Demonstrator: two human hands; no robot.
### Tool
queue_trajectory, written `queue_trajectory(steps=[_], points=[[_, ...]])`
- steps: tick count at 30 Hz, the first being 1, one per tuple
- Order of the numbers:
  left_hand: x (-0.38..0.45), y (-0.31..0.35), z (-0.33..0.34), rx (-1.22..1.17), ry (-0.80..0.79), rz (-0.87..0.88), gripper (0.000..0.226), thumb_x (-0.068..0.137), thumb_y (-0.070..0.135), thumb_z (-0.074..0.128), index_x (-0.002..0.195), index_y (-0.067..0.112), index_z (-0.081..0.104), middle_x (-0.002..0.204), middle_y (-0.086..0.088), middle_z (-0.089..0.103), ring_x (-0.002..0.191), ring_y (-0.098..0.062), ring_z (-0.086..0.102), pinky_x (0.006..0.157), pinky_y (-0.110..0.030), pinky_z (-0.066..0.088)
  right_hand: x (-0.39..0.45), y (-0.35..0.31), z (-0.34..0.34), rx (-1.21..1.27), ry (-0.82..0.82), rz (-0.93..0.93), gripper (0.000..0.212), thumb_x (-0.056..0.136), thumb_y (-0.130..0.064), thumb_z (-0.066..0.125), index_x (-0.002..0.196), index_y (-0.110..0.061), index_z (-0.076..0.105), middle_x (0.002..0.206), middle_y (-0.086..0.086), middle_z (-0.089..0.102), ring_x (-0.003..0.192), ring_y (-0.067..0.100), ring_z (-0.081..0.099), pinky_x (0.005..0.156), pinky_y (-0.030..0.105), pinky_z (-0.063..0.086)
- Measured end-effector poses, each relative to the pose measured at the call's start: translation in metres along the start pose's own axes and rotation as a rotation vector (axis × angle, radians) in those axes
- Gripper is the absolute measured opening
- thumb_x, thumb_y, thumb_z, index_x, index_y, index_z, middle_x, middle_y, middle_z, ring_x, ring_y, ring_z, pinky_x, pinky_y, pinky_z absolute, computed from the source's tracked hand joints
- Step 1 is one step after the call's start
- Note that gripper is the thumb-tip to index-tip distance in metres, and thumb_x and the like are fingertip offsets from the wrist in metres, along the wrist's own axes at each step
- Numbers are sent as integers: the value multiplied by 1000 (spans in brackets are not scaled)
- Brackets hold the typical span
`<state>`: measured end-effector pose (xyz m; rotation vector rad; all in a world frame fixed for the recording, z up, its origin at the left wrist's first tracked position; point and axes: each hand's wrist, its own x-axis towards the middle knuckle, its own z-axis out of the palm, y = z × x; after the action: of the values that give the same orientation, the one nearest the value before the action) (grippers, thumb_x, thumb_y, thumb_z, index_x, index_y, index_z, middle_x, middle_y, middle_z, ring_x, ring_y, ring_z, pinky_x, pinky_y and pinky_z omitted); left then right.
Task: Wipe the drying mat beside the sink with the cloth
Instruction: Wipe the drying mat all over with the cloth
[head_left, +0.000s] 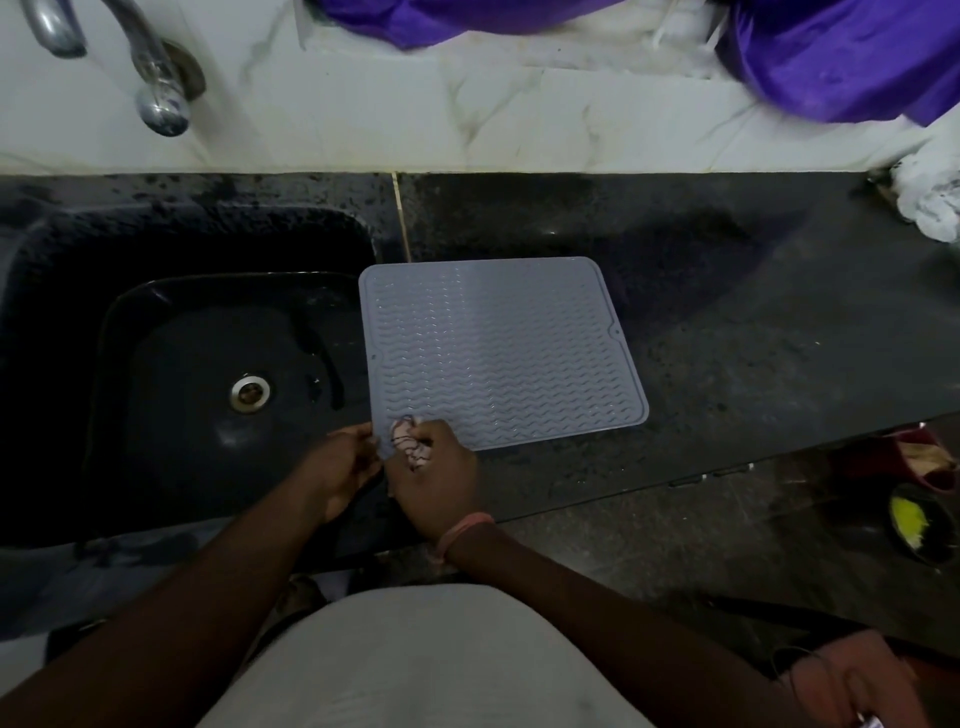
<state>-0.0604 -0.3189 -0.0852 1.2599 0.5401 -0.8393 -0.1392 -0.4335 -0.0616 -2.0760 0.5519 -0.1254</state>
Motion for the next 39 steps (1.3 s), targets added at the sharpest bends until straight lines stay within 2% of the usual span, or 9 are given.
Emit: queue_trajectory(steps=[4, 7, 10, 14, 18, 23, 28, 34, 39], points=[[-6, 3, -1, -55, -2, -65, 30, 96, 5, 47, 82, 5, 73, 84, -17, 75, 68, -24, 73, 55, -29, 58, 2, -10, 14, 122, -204, 125, 27, 70, -45, 69, 89, -25, 66, 80, -15, 70, 72, -4, 65, 66, 8, 49], [-1, -1, -2, -68, 16, -52, 29, 102, 8, 41, 99, 6, 70, 92, -10, 77, 79, -18, 72, 67, -29, 57, 19, -10, -3, 270, -155, 287, 25, 77, -40, 76, 89, -19, 71, 85, -5, 75, 82, 8, 71, 78, 31, 60], [3, -4, -1, -128, 48, -46, 27, 100, 3, 41, 105, 9, 67, 95, -4, 74, 86, -14, 68, 75, -25, 52, 41, 4, -53, 345, 37, 340, 16, 83, -24, 77, 91, -11, 71, 88, 5, 75, 86, 25, 72, 78, 42, 61], [4, -3, -1, -121, 42, -44, 27, 94, 3, 59, 121, 1, 63, 119, -11, 68, 101, -19, 66, 83, -25, 51, 61, 39, -135, 311, 511, 414, 22, 88, -29, 76, 88, -7, 69, 68, -6, 71, 66, 12, 69, 58, 23, 56], [3, -3, 0, -79, 44, -30, 38, 93, -4, 58, 131, -4, 59, 130, -17, 64, 115, -26, 61, 94, -27, 49, 80, 72, -188, 63, 702, 543, 31, 89, -42, 67, 97, -12, 71, 94, 13, 75, 91, 31, 70, 83, 36, 55], [2, -3, 2, -56, 51, -22, 38, 94, -4, 57, 132, -3, 58, 131, -17, 64, 113, -23, 61, 101, -32, 45, 85, 70, -176, -106, 581, 516, 35, 88, -35, 66, 113, -11, 68, 107, 20, 71, 101, 37, 67, 81, 30, 47], [5, -4, 1, -55, 71, -34, 38, 94, -6, 57, 132, -3, 58, 132, -17, 63, 116, -25, 60, 100, -31, 45, 76, 56, -159, 73, 615, 578, 34, 90, -36, 63, 109, -8, 66, 106, 20, 69, 96, 35, 66, 78, 26, 42], [7, -3, 0, -51, 58, -45, 34, 94, -6, 57, 127, 0, 61, 127, -14, 66, 109, -22, 64, 98, -31, 45, 45, 28, -104, 182, 471, 553, 26, 92, -35, 66, 104, -12, 65, 77, -8, 57, 65, 3, 51, 52, 9, 35], [9, -4, -3, -60, 44, -42, 25, 92, -5, 59, 113, 5, 67, 116, -11, 70, 97, -17, 67, 79, -24, 56, 23, 1, -52, 220, 231, 467, 23, 84, -32, 74, 96, -15, 65, 85, -4, 67, 82, 14, 64, 66, 12, 46]])
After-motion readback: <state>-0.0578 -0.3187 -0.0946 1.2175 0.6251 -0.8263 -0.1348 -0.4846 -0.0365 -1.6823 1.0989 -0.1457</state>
